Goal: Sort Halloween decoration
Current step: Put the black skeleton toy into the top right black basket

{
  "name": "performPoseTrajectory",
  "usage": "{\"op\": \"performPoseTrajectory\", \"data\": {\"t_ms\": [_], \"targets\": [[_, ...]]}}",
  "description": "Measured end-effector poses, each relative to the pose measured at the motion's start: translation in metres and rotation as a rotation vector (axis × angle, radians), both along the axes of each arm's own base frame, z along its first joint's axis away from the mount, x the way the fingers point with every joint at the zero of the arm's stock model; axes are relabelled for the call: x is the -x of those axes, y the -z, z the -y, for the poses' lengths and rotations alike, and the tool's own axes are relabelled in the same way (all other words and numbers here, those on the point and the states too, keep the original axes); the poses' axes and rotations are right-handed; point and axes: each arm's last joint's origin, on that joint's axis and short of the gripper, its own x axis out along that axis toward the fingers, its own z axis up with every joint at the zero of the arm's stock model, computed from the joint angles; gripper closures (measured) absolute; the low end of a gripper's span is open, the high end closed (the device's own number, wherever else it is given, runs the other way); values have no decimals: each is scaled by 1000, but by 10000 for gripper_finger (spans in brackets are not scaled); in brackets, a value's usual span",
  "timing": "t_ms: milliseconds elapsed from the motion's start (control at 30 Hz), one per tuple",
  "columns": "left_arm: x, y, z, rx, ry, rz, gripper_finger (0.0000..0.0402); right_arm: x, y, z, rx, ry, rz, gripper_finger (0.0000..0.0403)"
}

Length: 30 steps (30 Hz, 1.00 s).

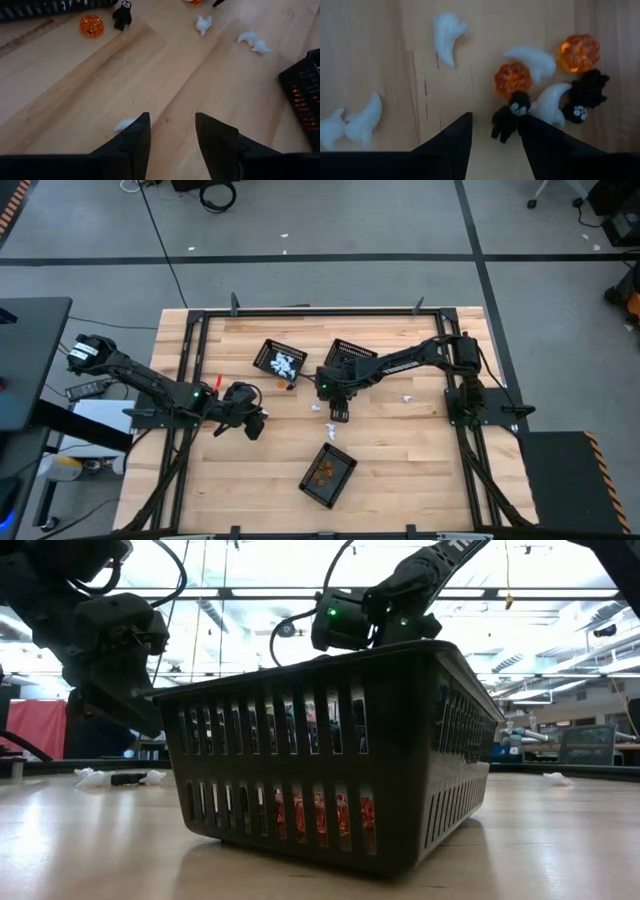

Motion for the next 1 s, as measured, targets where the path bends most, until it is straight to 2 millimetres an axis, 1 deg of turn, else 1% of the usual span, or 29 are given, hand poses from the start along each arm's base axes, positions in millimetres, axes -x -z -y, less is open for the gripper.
{"op": "performPoseTrajectory", "data": {"t_ms": [167,467,533,700,767,833,900,1000], "targets": [[0,0,0,-7,7,-2,237,-2,3,5,-13,14,24,256],[1,1,0,-11,9,-10,237,-2,5,4,-11,10,42,351],[1,1,0,-13,11,-11,237,-2,5,4,-13,11,42,357],[1,1,0,-14,11,-13,237,-4,1,4,-62,45,25,356],[1,1,0,-17,11,-22,237,-4,-4,5,-92,47,10,356],[2,2,-1,-21,10,-33,237,-5,-14,3,-125,35,19,356],[3,3,-1,-24,11,-45,237,-4,-32,3,-154,32,67,356],[4,3,-1,-22,16,-56,237,5,-55,8,-158,39,92,356]]}}
